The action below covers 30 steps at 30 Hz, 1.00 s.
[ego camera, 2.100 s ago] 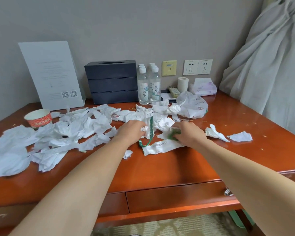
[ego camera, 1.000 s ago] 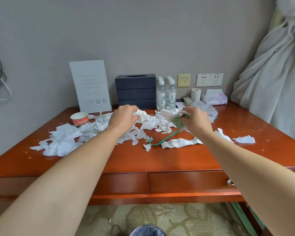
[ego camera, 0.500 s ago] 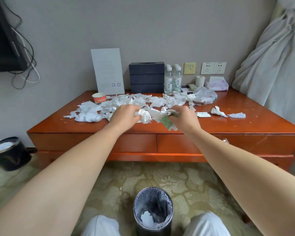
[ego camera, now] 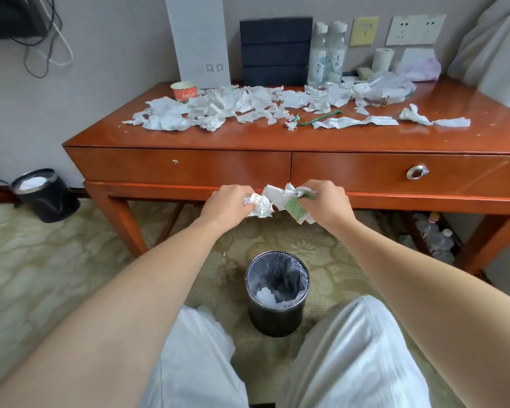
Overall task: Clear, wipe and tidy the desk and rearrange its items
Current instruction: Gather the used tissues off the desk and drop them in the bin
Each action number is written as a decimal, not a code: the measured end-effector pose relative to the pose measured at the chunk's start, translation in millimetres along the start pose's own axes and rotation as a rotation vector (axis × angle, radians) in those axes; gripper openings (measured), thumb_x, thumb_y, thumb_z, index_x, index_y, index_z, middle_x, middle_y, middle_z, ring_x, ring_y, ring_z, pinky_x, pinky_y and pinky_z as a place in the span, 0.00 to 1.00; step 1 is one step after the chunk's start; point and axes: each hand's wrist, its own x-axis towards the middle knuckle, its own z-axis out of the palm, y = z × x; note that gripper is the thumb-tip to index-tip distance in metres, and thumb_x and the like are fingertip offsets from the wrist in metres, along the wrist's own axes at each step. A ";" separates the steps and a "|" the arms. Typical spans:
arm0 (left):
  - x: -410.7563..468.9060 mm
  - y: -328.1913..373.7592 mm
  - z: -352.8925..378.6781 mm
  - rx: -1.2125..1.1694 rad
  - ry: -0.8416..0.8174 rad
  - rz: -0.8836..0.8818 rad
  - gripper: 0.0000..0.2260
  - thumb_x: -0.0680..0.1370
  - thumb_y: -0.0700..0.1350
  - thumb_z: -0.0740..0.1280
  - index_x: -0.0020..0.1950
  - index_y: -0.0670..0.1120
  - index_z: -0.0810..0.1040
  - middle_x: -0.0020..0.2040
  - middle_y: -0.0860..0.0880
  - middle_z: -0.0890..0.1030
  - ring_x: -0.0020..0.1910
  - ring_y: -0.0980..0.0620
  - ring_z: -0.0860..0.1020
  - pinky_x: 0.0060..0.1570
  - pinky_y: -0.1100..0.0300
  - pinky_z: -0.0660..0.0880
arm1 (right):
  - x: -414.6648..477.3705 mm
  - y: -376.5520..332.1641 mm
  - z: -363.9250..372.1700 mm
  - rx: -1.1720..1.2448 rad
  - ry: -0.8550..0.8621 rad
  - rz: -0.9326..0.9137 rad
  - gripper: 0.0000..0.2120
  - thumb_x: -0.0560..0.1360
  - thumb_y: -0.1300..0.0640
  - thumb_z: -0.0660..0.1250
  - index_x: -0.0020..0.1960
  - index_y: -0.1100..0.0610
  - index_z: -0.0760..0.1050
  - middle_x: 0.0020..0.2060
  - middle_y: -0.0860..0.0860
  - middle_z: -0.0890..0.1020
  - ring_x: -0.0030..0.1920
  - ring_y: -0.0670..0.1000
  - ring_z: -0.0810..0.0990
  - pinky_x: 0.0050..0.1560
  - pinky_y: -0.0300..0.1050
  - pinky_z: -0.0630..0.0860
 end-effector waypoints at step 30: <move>79.4 -101.6 311.2 -0.165 -0.760 -0.142 0.38 0.77 0.50 0.71 0.80 0.44 0.55 0.78 0.43 0.62 0.76 0.45 0.63 0.72 0.50 0.63 | 67.2 188.8 260.0 -0.085 -0.615 0.377 0.24 0.77 0.57 0.66 0.72 0.47 0.70 0.60 0.52 0.81 0.57 0.56 0.80 0.55 0.49 0.78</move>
